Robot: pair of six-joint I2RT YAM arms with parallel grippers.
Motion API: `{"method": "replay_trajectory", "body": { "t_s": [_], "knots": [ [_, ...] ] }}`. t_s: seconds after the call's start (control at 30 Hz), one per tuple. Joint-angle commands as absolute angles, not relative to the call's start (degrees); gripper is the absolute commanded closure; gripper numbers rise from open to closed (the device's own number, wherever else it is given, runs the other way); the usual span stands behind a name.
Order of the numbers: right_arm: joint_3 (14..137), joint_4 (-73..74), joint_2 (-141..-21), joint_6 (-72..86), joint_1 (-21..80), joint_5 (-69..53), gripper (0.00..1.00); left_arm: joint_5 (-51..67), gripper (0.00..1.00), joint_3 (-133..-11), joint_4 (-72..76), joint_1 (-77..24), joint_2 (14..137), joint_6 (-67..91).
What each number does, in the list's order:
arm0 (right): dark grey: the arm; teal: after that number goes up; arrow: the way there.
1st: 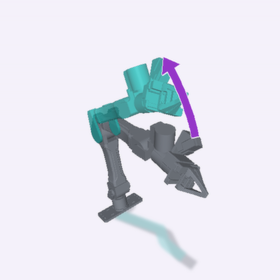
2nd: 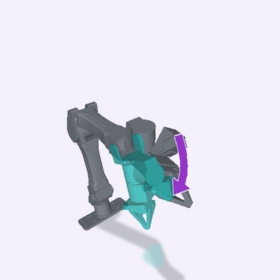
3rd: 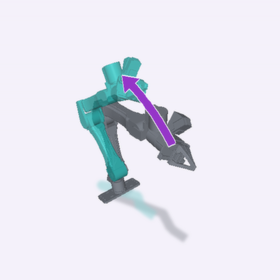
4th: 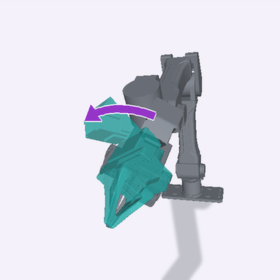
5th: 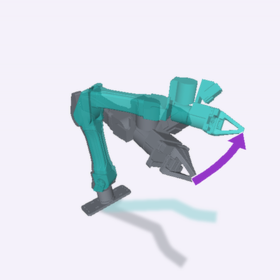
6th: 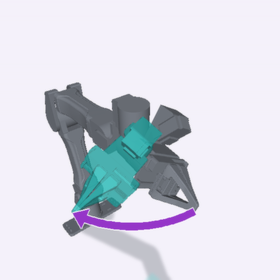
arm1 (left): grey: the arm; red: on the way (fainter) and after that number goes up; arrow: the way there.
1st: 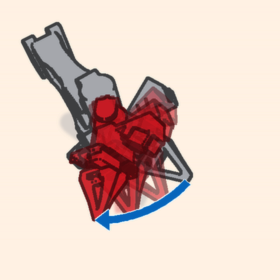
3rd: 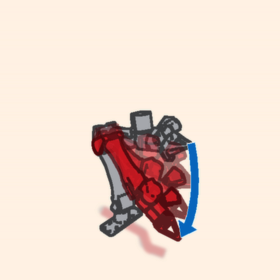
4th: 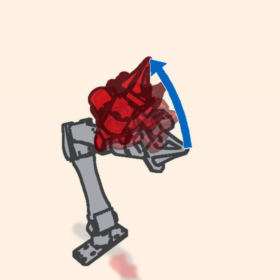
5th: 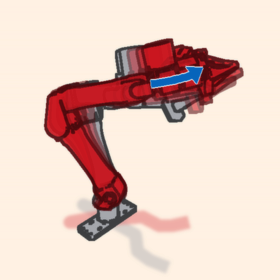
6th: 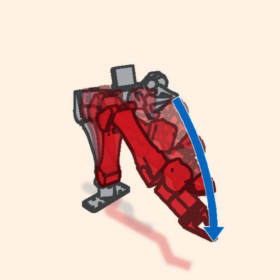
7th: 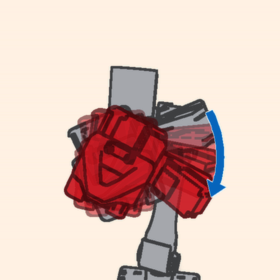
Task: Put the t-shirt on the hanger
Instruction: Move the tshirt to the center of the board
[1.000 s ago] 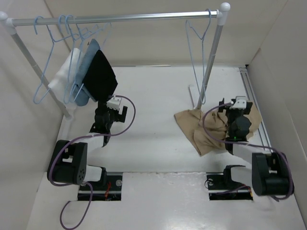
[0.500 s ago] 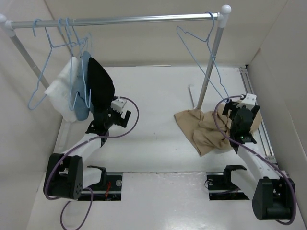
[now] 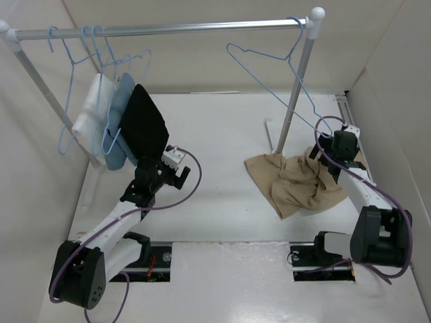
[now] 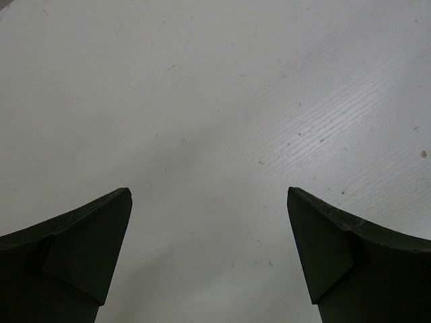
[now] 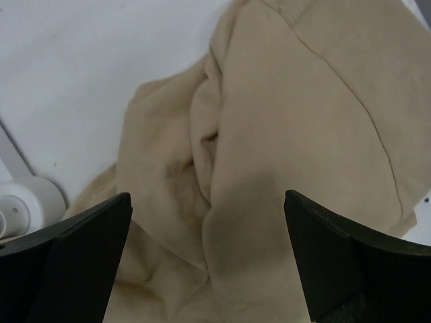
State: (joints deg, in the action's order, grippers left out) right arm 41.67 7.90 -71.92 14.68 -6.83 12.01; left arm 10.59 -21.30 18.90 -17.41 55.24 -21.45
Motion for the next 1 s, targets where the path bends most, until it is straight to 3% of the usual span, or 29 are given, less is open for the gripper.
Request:
{"method": "replay_trajectory", "body": {
  "t_s": [0.0, 0.3, 0.37, 0.4, 0.43, 0.53, 0.57, 0.6, 0.87, 0.97],
  "knots": [
    [40.3, 12.4, -71.1, 22.6, -9.0, 13.7, 0.00, 6.9, 0.00, -20.0, 20.3, -18.1, 52.7, -21.7],
    [40.3, 13.8, -82.3, 21.1, -9.1, 8.4, 0.00, 5.6, 0.00, -19.4, 20.3, -20.5, 51.0, -24.3],
    [39.2, 13.1, -82.4, 21.1, -9.1, 5.6, 0.08, 6.1, 0.00, -19.4, 18.7, -20.5, 50.5, -24.3],
    [38.4, 12.2, -81.4, 21.1, -9.1, 5.6, 0.17, 6.2, 0.00, -19.4, 18.0, -20.5, 50.4, -23.8],
    [37.7, 12.2, -80.0, 21.1, -9.1, 5.6, 0.39, 6.8, 0.00, -19.4, 17.1, -21.0, 50.4, -23.8],
    [34.9, 13.2, -71.2, 20.3, -9.1, 6.3, 0.68, 8.6, 0.00, -20.0, 14.6, -21.0, 49.9, -23.8],
    [34.9, 14.2, -68.5, 19.8, -9.1, 8.0, 0.89, 9.1, 0.00, -20.0, 14.6, -21.0, 49.4, -23.8],
    [34.2, 15.5, -62.9, 19.8, -9.1, 8.7, 0.99, 9.1, 0.00, -20.0, 14.1, -21.0, 49.4, -23.3],
    [33.0, 23.2, -39.7, 16.1, -5.6, 2.7, 1.00, 14.8, 0.03, -21.2, 12.3, -21.0, 49.4, -25.6],
    [31.9, 21.9, -34.9, 15.6, -5.6, -9.1, 1.00, 22.6, 0.08, -22.5, 9.2, -21.5, 49.4, -29.7]
  ]
}}
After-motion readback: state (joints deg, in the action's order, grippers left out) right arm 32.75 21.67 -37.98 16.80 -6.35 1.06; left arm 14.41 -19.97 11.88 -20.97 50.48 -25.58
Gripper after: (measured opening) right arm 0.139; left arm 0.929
